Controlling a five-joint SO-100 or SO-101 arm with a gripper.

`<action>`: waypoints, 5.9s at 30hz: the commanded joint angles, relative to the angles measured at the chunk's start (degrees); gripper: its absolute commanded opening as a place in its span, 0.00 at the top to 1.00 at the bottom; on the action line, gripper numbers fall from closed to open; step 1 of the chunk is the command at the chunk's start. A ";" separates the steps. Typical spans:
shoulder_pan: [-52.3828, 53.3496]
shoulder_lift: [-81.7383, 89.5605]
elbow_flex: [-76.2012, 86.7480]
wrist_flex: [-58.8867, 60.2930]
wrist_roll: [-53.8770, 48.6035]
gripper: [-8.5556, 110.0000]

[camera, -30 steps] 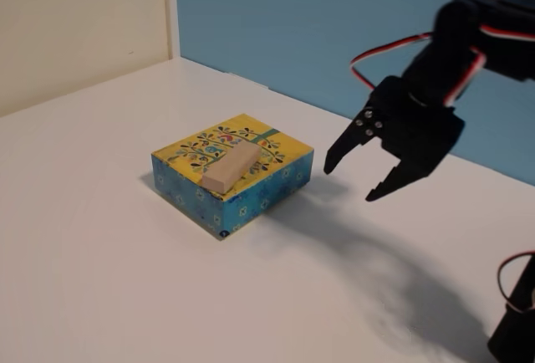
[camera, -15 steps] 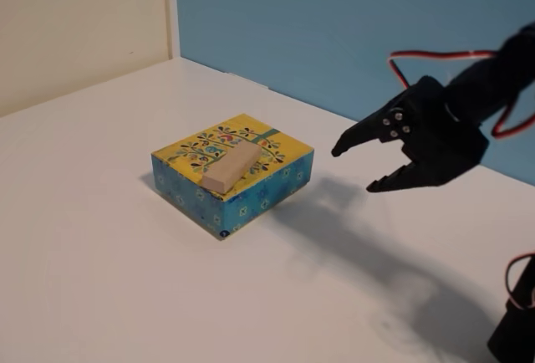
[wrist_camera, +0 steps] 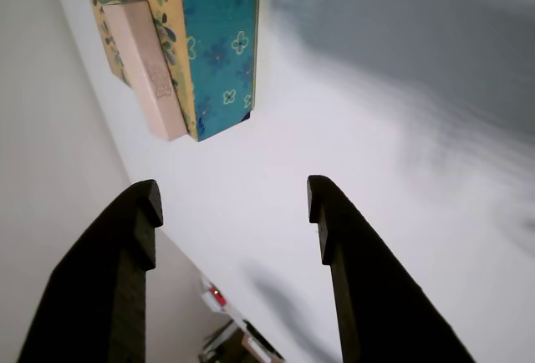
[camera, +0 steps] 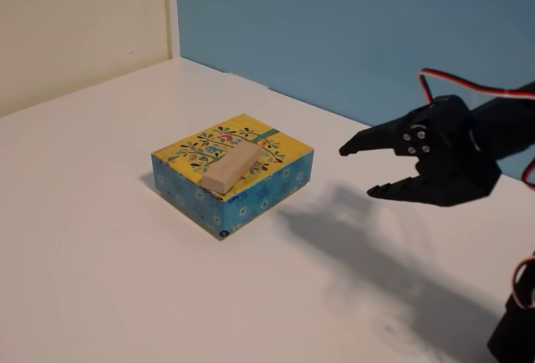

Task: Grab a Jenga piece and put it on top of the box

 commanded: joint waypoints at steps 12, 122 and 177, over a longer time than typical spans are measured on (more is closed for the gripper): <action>-0.70 21.27 10.99 0.09 1.23 0.78; -0.26 21.18 17.23 14.24 -5.71 0.93; -0.26 21.18 17.23 14.24 -5.71 0.93</action>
